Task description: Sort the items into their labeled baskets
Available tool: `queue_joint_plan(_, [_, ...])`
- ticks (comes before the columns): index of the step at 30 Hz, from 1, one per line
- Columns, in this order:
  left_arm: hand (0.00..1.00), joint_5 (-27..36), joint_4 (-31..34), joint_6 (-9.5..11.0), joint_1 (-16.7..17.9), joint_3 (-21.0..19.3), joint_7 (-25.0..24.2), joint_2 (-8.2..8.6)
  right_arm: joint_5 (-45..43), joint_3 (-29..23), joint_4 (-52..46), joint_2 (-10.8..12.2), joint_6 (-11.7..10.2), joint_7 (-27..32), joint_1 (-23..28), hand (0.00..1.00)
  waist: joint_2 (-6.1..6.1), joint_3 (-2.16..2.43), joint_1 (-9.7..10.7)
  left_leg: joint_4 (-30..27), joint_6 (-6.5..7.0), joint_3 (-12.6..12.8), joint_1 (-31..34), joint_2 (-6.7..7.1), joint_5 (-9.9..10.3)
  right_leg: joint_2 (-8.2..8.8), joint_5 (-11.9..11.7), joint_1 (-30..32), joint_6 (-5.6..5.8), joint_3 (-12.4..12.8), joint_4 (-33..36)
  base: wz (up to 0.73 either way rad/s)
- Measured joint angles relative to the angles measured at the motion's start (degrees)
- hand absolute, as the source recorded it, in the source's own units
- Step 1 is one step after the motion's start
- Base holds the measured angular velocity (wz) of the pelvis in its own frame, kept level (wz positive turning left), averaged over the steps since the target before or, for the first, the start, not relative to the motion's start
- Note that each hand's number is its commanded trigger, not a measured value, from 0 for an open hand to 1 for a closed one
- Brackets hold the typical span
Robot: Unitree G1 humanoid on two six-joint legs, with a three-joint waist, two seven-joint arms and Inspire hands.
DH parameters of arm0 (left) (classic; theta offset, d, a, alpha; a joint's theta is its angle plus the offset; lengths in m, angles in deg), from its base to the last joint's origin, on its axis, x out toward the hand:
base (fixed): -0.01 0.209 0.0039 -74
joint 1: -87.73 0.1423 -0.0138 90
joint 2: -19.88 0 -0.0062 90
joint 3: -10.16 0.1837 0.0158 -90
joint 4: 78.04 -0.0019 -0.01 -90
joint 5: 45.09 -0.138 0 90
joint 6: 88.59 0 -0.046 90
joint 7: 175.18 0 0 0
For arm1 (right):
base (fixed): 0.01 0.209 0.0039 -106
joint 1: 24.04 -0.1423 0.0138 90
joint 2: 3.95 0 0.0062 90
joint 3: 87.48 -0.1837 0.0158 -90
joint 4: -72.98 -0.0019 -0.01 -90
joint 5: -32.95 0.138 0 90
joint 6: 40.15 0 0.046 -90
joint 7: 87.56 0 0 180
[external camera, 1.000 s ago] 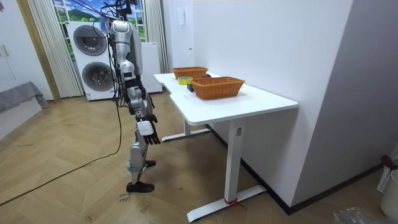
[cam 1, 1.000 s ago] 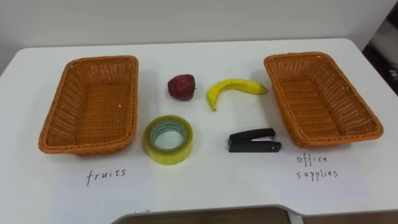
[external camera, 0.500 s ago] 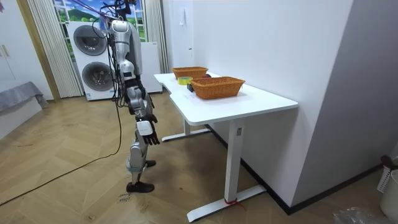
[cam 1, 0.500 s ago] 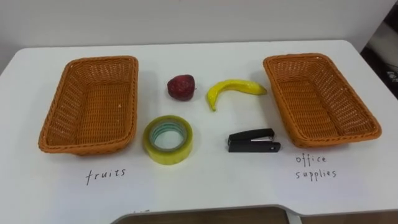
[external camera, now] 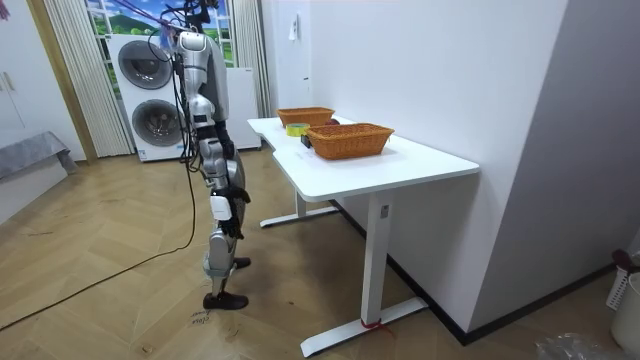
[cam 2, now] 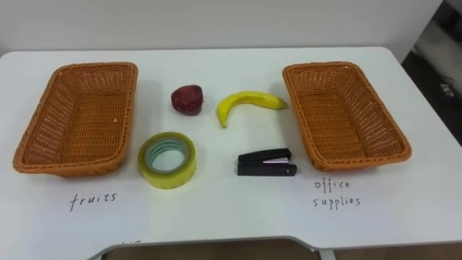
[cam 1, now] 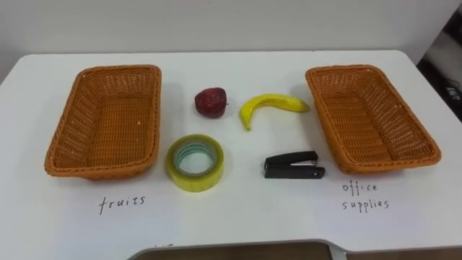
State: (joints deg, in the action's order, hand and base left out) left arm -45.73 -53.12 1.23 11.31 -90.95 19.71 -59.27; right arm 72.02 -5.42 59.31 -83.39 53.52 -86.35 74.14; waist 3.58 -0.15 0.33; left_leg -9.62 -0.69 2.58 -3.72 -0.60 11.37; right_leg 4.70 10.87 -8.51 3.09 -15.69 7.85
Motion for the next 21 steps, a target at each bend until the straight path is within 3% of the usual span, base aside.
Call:
queue_joint_plan(5, [0.00,0.0,-0.1,-0.5,0.3,0.0,0.7,-0.34,4.5,-4.8,0.0,-0.1,0.9,2.9,0.8,0.00,0.28,-0.03,2.4,0.2,0.02,0.0,-0.3,0.00,0.0,0.01,0.0,-0.3,0.00,0.0,0.0,0.00])
queue_joint_plan(9, [0.00,0.0,0.1,-1.1,0.5,-2.1,0.8,-0.34,12.3,-12.7,-1.4,-0.7,1.3,6.7,2.0,0.00,0.39,0.02,4.1,0.6,0.02,0.9,-0.8,-0.08,0.0,-0.02,0.0,-0.2,0.01,1.2,0.0,-0.11])
queue_joint_plan(12, [0.00,0.0,0.7,-1.1,0.3,-2.8,1.3,-0.49,16.7,-16.4,-3.0,-1.7,0.9,10.6,2.1,0.00,0.50,0.12,4.4,0.8,0.07,1.8,-0.8,-0.10,0.0,0.02,0.0,0.4,0.00,1.9,0.4,-0.16])
queue_joint_plan(16, [0.00,-0.1,1.6,-1.2,0.1,-3.4,1.2,-1.19,17.3,-21.7,-9.1,-2.0,0.4,15.8,2.2,0.00,0.97,0.30,5.9,0.7,0.13,2.1,-0.8,-0.06,0.0,0.13,0.1,1.1,0.08,2.3,0.8,-0.04])
queue_joint_plan(21, [0.00,-0.1,1.6,-1.3,-0.2,-3.5,0.7,-1.43,16.8,-25.0,-17.0,-2.4,-1.2,21.9,2.0,0.00,0.82,0.37,6.2,0.6,0.22,2.7,-0.8,-0.05,0.0,0.14,0.1,1.3,0.08,3.2,1.0,-0.08])
